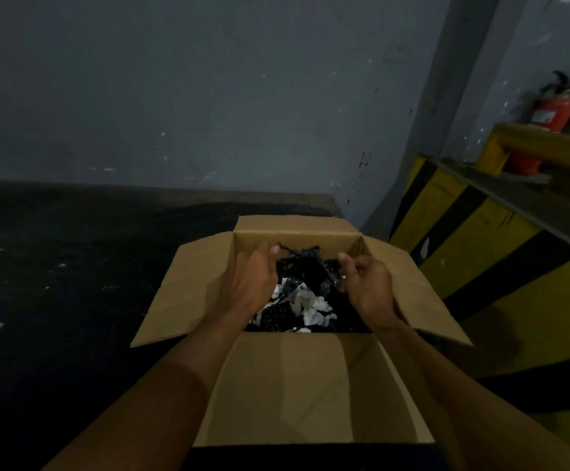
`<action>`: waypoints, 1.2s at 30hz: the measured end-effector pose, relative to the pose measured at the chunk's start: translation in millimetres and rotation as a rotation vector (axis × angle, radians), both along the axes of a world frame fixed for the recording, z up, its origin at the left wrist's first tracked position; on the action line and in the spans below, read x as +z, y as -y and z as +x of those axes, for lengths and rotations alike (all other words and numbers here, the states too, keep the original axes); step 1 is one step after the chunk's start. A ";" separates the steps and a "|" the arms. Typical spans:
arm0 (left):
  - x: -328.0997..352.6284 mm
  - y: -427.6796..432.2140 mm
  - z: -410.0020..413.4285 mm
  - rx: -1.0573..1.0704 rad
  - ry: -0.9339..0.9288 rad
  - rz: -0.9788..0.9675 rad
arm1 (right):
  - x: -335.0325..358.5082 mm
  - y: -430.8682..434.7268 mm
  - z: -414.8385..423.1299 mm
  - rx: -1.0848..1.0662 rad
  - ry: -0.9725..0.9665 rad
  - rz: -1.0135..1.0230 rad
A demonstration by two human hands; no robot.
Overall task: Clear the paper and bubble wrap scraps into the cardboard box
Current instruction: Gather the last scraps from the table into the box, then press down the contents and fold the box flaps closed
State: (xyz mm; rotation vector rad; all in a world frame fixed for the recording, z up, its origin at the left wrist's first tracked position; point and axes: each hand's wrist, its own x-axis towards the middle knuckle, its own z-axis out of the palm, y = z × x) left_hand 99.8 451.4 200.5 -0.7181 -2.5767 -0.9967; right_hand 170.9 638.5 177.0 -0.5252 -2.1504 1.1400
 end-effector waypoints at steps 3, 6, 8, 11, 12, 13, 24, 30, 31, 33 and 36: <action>1.8 -12.0 -13.2 -0.017 -0.024 0.053 | 0.9 -14.6 -20.8 -0.040 -0.021 0.020; 2.7 -31.5 -26.9 -0.013 -0.038 0.027 | 4.3 -30.6 -36.8 -0.092 -0.015 0.094; -0.6 -50.5 -35.4 -0.029 -0.033 0.033 | 3.1 -39.3 -43.6 -0.095 0.008 0.177; -15.1 -82.1 -43.7 -0.058 -0.003 -0.007 | -6.6 -48.6 -51.3 0.002 0.058 0.235; -22.4 -92.1 -45.9 -0.083 0.002 -0.052 | -10.9 -51.1 -54.1 0.036 0.068 0.258; -29.3 -100.8 -47.9 -0.110 0.008 -0.096 | -16.0 -54.0 -56.8 0.069 0.077 0.285; -61.7 -77.9 -47.7 -0.368 0.264 -0.976 | -30.1 -80.6 -74.9 0.087 0.191 0.279; -69.7 -70.6 -66.0 -0.145 0.207 -0.934 | -38.3 -64.2 -76.4 0.116 0.285 0.405; -70.4 -72.5 -66.0 -0.153 0.216 -0.904 | -41.8 -59.1 -74.3 0.154 0.324 0.427; -72.4 -77.6 -67.3 -0.186 0.254 -0.858 | -50.0 -51.2 -73.0 0.231 0.420 0.504; -81.2 -88.1 -71.0 -0.238 0.406 -0.733 | -63.2 -47.4 -76.9 0.324 0.625 0.531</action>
